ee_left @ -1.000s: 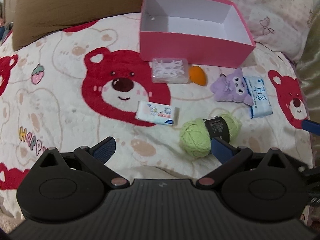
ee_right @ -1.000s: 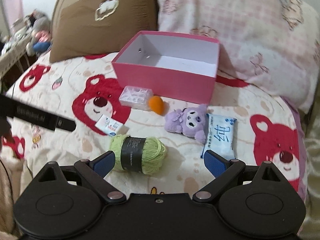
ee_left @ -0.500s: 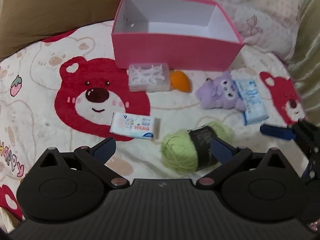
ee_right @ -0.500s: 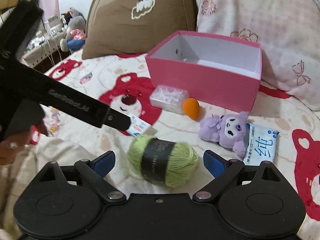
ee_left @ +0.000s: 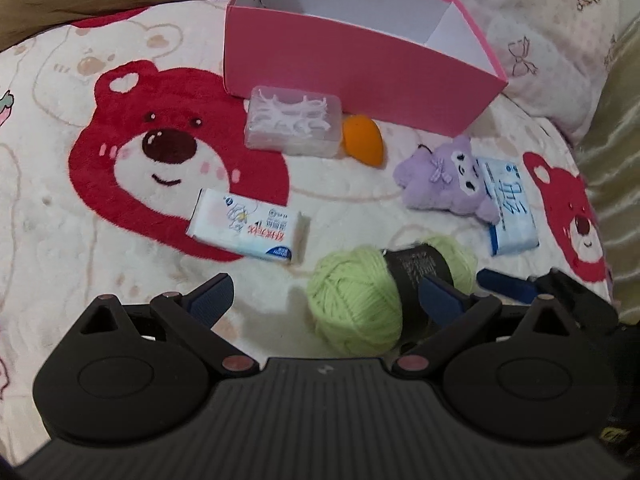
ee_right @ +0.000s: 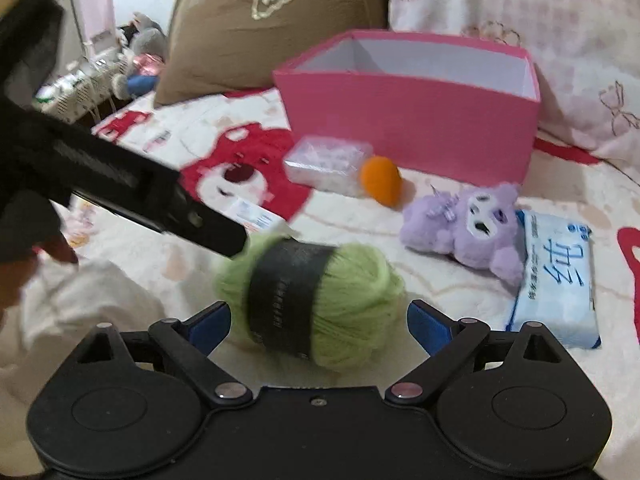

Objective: Organize objects
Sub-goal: 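Close the left gripper around the green yarn ball's black band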

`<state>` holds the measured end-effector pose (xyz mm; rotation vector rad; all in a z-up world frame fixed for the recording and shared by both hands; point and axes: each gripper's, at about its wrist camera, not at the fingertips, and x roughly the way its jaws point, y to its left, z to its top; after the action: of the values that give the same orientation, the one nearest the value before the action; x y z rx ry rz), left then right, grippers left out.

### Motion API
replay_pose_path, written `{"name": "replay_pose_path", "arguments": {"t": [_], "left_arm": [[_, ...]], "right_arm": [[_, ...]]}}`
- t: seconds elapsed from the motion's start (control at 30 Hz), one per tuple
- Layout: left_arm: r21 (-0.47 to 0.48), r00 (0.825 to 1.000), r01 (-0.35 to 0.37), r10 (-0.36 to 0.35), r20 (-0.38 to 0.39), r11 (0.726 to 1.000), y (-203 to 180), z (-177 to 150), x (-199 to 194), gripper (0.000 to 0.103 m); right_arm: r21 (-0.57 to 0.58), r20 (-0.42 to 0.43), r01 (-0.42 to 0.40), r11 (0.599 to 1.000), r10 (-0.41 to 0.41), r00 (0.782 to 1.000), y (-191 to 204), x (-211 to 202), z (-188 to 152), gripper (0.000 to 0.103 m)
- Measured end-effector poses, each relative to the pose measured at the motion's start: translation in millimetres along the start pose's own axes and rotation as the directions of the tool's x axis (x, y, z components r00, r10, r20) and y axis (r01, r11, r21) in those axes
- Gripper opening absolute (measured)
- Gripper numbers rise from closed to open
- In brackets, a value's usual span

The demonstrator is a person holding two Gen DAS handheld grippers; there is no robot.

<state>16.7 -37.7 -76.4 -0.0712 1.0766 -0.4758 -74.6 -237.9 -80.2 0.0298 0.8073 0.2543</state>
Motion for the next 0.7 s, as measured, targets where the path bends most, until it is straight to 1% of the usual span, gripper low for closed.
{"name": "replay_pose_path", "arguments": {"t": [0.07,0.17,0.2,0.27,0.33,0.37,0.43,0.5,0.57,0.63,0.7], "left_arm": [[0.005,1.000,0.026,-0.026,-0.008,1.000,-2.4,-1.3,6.8,0.100],[0.014,1.000,0.022,-0.021,-0.015,1.000,-5.1,-4.5,16.3,0.098],[0.015,0.999,0.032,-0.032,-0.017,0.999,-4.7,-5.6,19.1,0.096],[-0.011,0.998,0.067,-0.067,-0.003,0.998,-1.0,-7.6,20.8,0.089],[-0.028,0.995,0.097,-0.097,0.018,0.995,1.8,-8.1,20.8,0.076],[-0.034,0.994,0.109,-0.108,0.021,0.994,2.2,-8.2,21.2,0.072],[-0.052,0.989,0.148,-0.147,0.023,0.988,4.0,-8.1,21.0,0.056],[-0.068,0.984,0.179,-0.177,0.032,0.981,5.1,-8.6,20.2,0.049],[-0.065,0.985,0.170,-0.168,0.040,0.983,4.7,-8.8,19.8,0.046],[-0.064,0.986,0.167,-0.164,0.041,0.984,5.2,-8.2,21.5,0.044],[-0.077,0.986,0.163,-0.161,0.031,0.984,7.0,-8.4,25.3,0.044]], "right_arm": [[0.003,-0.014,0.010,1.000,-0.010,1.000,-3.3,6.8,-2.4,0.097],[0.030,-0.021,-0.020,0.999,0.021,1.000,-6.2,11.0,-4.6,0.097],[0.031,-0.024,-0.032,0.999,0.033,0.999,-5.4,11.9,-4.6,0.097],[0.025,-0.026,-0.046,0.999,0.046,0.999,-2.0,13.0,-4.1,0.097],[0.024,-0.026,-0.056,0.998,0.056,0.998,1.8,15.0,-2.6,0.097],[0.026,-0.026,-0.057,0.998,0.058,0.998,3.3,16.6,-1.6,0.097],[0.031,-0.028,-0.049,0.998,0.050,0.998,4.7,21.6,0.3,0.097],[0.051,-0.029,-0.039,0.998,0.040,0.999,3.6,26.5,1.8,0.096],[0.083,-0.035,0.014,0.996,-0.011,0.999,1.2,30.7,3.8,0.096],[0.122,-0.035,0.014,0.992,-0.009,0.999,-1.1,30.2,4.9,0.093],[0.130,-0.041,0.013,0.991,-0.008,0.999,-0.3,31.2,4.2,0.090]]}}
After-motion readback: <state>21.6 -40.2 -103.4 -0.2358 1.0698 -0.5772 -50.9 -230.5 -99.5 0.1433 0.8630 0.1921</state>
